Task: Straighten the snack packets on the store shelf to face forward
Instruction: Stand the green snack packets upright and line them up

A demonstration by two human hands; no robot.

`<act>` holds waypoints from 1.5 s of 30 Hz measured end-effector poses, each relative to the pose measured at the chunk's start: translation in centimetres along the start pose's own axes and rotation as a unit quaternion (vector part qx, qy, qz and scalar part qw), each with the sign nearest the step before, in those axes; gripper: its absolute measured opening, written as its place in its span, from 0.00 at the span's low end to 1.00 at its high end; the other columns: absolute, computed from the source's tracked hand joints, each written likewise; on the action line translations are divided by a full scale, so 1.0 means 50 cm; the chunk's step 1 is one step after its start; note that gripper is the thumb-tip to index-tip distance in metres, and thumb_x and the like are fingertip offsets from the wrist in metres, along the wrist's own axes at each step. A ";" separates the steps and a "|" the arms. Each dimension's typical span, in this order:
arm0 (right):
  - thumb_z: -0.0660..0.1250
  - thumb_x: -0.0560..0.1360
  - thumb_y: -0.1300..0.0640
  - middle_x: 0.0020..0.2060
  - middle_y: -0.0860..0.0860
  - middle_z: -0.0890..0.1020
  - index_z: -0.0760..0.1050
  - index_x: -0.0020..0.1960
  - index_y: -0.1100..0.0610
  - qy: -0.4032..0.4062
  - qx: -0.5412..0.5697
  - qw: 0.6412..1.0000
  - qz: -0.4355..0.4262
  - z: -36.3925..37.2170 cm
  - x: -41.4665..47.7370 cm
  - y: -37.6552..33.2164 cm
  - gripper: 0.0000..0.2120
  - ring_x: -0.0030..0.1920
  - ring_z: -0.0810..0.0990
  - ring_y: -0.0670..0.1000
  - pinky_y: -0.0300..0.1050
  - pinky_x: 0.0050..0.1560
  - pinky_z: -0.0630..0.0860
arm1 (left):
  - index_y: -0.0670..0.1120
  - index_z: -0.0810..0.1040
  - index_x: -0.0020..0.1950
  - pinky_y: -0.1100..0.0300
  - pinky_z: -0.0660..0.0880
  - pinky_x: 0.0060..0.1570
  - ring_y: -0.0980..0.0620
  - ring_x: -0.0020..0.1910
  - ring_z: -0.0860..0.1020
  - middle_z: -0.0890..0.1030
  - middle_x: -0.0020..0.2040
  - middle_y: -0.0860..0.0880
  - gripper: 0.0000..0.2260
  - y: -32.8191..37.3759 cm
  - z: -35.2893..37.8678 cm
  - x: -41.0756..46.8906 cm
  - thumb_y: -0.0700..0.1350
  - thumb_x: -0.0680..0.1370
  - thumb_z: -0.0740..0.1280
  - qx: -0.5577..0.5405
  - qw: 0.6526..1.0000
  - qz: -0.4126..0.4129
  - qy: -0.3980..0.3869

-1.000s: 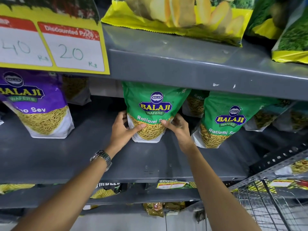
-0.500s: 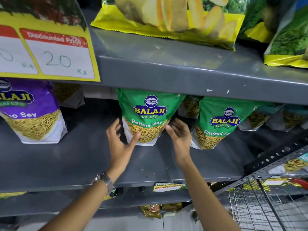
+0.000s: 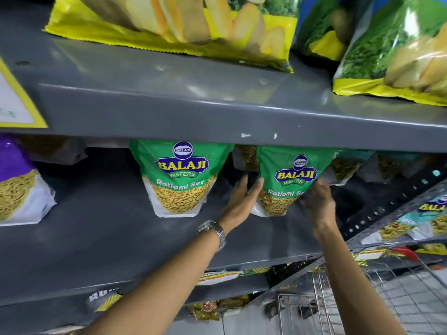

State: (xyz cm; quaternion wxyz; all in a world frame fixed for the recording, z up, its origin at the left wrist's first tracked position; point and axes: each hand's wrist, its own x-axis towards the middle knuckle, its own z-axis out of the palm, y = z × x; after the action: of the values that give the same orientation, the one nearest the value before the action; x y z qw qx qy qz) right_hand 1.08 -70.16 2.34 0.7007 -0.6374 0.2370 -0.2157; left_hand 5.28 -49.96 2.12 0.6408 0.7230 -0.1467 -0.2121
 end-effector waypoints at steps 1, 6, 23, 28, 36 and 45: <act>0.66 0.70 0.42 0.52 0.51 0.79 0.73 0.57 0.49 -0.031 -0.005 1.000 0.002 0.002 -0.004 0.001 0.18 0.50 0.77 0.49 0.46 0.51 0.74 | 0.54 0.52 0.75 0.41 0.54 0.74 0.49 0.76 0.55 0.56 0.78 0.50 0.38 0.002 0.006 0.011 0.71 0.71 0.53 -0.009 1.000 -0.019 -0.013; 0.67 0.68 0.42 0.55 0.56 0.80 0.77 0.53 0.52 -0.002 0.004 1.000 -0.027 0.025 -0.050 -0.016 0.18 0.55 0.78 0.56 0.54 0.58 0.75 | 0.57 0.69 0.66 0.51 0.69 0.65 0.52 0.64 0.73 0.75 0.65 0.54 0.22 0.003 0.021 0.010 0.64 0.76 0.56 -0.052 0.999 0.008 -0.006; 0.62 0.72 0.40 0.30 0.40 0.79 0.74 0.39 0.50 0.029 -0.031 0.997 -0.061 -0.057 -0.211 -0.014 0.14 0.37 0.77 0.42 0.44 0.51 0.79 | 0.54 0.72 0.56 0.85 0.65 0.35 0.75 0.41 0.71 0.75 0.46 0.64 0.12 0.009 0.064 -0.152 0.57 0.77 0.59 -0.017 1.000 0.009 -0.013; 0.58 0.79 0.49 0.34 0.44 0.77 0.74 0.39 0.50 0.046 -0.036 0.996 -0.074 -0.054 -0.224 -0.009 0.13 0.40 0.75 0.48 0.52 0.58 0.74 | 0.54 0.73 0.57 0.73 0.70 0.46 0.65 0.48 0.76 0.78 0.52 0.58 0.15 0.008 0.070 -0.161 0.60 0.76 0.59 -0.022 1.000 0.012 -0.003; 0.61 0.78 0.55 0.54 0.50 0.75 0.71 0.60 0.55 0.316 -0.037 0.927 -0.196 0.024 -0.276 0.025 0.11 0.53 0.73 0.45 0.51 0.61 0.71 | 0.55 0.69 0.66 0.76 0.70 0.48 0.60 0.58 0.74 0.73 0.59 0.60 0.20 -0.015 0.044 -0.179 0.56 0.74 0.66 -0.106 0.993 0.037 0.025; 0.64 0.76 0.49 0.65 0.50 0.71 0.66 0.67 0.55 -0.040 -0.049 0.989 -0.130 0.324 -0.315 0.072 0.23 0.65 0.70 0.45 0.32 0.61 0.67 | 0.45 0.66 0.68 0.77 0.68 0.54 0.52 0.65 0.69 0.69 0.66 0.47 0.19 -0.113 -0.237 -0.194 0.39 0.78 0.64 -0.209 0.858 0.105 0.457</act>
State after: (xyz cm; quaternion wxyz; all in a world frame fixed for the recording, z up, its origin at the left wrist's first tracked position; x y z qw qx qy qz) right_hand -1.60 -47.48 0.90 0.6433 -0.7045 0.1342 -0.2679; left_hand 2.37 -34.27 -1.29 0.7902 0.5683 0.1352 0.1853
